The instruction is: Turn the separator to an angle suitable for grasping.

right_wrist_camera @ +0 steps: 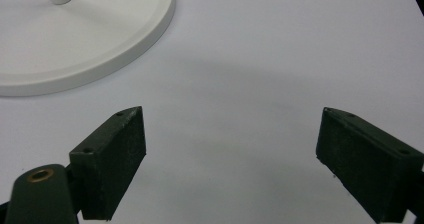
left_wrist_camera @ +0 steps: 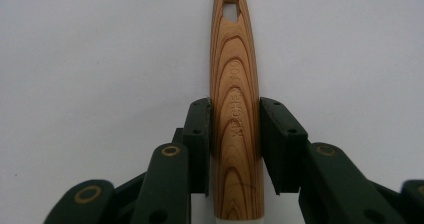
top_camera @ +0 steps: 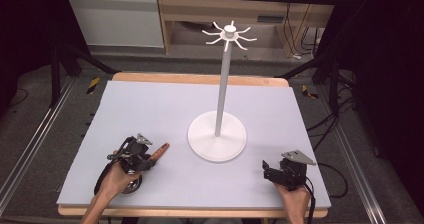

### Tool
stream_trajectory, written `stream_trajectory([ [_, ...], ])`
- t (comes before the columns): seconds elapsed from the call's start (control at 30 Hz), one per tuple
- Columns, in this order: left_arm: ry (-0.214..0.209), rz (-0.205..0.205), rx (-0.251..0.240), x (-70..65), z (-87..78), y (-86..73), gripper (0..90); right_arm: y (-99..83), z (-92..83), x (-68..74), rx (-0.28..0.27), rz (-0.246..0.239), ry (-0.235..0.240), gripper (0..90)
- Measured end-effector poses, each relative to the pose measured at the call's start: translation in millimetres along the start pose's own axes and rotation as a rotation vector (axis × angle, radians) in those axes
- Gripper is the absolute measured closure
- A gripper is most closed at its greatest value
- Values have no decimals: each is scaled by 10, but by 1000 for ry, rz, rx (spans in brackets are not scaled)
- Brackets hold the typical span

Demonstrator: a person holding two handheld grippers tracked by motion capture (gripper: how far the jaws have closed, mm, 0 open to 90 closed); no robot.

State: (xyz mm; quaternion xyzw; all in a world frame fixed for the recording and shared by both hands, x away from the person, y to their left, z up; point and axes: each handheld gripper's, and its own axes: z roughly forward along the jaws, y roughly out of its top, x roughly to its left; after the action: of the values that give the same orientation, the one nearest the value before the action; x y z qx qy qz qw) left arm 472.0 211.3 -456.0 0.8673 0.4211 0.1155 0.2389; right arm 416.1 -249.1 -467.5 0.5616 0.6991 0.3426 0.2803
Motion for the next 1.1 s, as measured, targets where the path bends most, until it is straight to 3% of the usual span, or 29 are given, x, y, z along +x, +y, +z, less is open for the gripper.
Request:
stream_trajectory([
  [0.3,15,27,-34,-10,-86,95,560,-4,12,-10,13,0,6,129],
  [0.53,20,72,18,-73,-12,232,549,-2,11,-13,15,-1,7,129],
  [0.77,19,78,69,-76,97,310,573,-3,3,-31,18,1,7,128],
  [0.83,30,73,79,-70,117,313,585,-5,8,-37,19,2,6,128],
  [1.1,1,39,99,-15,148,323,612,1,15,-32,24,3,10,129],
])
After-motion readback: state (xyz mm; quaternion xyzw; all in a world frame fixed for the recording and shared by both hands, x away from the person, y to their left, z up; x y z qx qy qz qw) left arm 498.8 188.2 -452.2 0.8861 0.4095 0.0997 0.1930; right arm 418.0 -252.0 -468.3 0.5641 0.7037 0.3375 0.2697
